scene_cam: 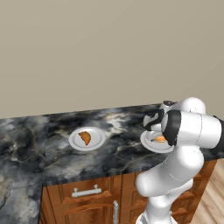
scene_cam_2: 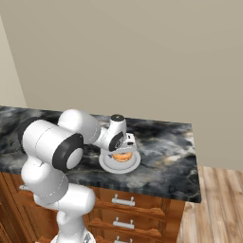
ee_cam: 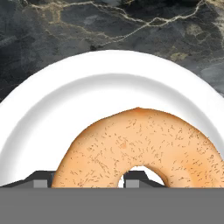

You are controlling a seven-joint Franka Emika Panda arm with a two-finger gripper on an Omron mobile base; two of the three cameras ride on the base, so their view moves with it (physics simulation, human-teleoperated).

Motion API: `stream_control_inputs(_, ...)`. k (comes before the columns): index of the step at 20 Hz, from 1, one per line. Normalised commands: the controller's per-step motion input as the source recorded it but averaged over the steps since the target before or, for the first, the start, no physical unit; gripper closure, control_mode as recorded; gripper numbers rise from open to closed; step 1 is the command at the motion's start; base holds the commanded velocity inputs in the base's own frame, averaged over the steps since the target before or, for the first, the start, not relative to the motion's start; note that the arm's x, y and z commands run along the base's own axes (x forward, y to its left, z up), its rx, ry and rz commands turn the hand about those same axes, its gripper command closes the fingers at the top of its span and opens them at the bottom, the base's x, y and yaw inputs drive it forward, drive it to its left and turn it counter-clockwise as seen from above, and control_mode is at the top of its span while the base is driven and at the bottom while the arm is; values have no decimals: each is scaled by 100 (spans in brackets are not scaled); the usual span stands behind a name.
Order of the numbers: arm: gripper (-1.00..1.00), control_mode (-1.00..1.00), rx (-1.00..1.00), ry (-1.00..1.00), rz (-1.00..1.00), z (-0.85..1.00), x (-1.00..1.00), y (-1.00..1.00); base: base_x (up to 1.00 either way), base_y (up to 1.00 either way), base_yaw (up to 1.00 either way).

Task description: Place the pastries on the plates.

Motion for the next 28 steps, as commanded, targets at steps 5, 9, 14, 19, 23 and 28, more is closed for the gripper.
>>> stream_control_inputs(5,-100,-100,0,0,0,-25,3,3,0,0,0)
stream_control_inputs(9,-100,-100,0,1,0,-2,0,0,0,0,0)
stream_control_inputs(14,-100,-100,0,1,0,0,-5,12,0,0,0)
stream_control_inputs(19,-100,-100,0,0,0,0,-35,12,0,0,0)
stream_control_inputs(23,-100,-100,0,0,0,15,-49,18,0,0,0)
stream_control_inputs(28,-100,-100,0,-4,0,64,-23,13,0,0,0)
